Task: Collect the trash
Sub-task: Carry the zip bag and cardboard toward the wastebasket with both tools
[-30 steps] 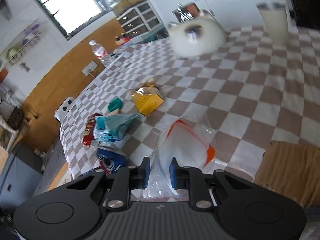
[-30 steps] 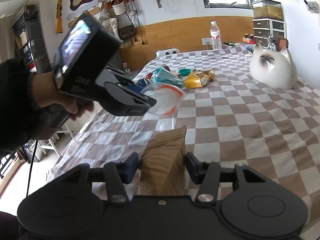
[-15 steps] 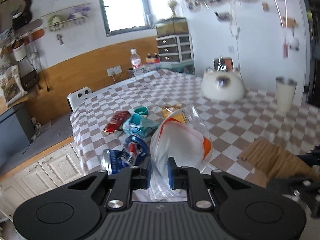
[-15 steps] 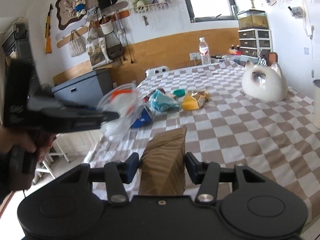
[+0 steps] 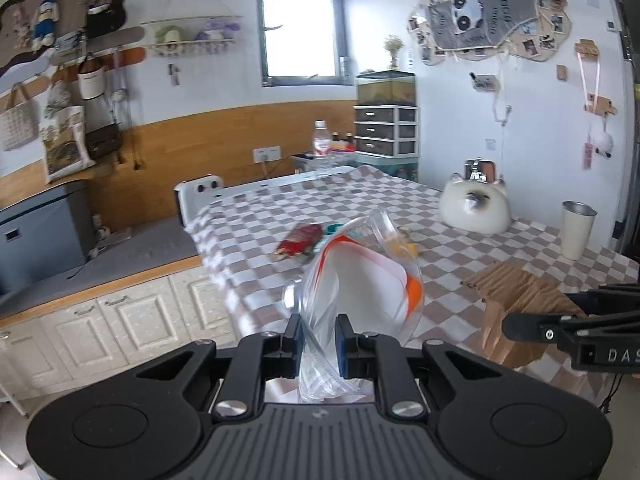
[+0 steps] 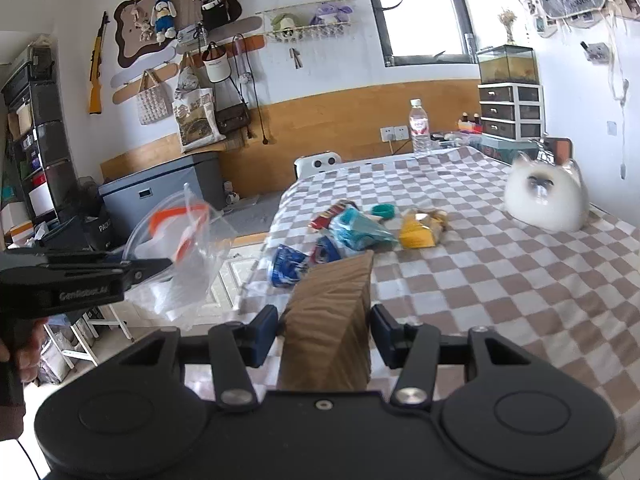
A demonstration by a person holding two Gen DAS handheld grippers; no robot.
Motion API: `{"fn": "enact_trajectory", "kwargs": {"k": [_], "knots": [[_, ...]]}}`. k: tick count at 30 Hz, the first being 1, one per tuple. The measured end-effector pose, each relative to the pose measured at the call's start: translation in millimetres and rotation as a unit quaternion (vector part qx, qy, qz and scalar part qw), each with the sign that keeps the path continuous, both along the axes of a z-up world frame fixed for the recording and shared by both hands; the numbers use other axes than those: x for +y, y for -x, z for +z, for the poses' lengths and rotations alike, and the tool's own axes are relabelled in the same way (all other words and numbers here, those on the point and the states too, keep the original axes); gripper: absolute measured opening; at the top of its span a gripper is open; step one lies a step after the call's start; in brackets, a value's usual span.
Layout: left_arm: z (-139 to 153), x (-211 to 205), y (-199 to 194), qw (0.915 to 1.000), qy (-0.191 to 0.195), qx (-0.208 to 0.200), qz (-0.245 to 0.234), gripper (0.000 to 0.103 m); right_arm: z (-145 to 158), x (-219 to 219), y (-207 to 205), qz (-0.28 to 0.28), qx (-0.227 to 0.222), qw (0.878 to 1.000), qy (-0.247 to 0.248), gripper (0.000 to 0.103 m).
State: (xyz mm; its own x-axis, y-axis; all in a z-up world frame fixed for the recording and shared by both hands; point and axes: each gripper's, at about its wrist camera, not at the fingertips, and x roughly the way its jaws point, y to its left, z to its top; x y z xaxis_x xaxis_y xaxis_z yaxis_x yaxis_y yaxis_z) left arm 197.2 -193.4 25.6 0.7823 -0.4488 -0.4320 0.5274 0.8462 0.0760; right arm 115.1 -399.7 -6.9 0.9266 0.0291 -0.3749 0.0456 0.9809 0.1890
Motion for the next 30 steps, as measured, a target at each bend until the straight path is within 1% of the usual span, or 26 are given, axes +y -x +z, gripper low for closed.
{"fn": "enact_trajectory", "kwargs": {"k": [4,11,18,24,30], "knots": [[0,33,0,0.9997,0.014,0.002,0.022,0.018,3,23,-8,0.009,-0.006,1.0,-0.003,0.052],[-2,84,-5,0.9973,0.036,0.01,0.063,0.018,6,74,-31,0.036,0.002,0.999,0.007,0.052],[-9,133,-8,0.9939,0.064,0.015,0.089,0.018,2,124,-48,0.067,0.003,0.998,0.015,0.052],[-29,166,-26,0.9898,0.078,0.037,0.113,0.018,-12,167,-71,0.088,0.018,0.996,0.016,0.052],[-64,195,-53,0.985,0.079,0.07,0.136,0.018,-42,201,-106,0.109,0.05,0.993,0.013,0.052]]}}
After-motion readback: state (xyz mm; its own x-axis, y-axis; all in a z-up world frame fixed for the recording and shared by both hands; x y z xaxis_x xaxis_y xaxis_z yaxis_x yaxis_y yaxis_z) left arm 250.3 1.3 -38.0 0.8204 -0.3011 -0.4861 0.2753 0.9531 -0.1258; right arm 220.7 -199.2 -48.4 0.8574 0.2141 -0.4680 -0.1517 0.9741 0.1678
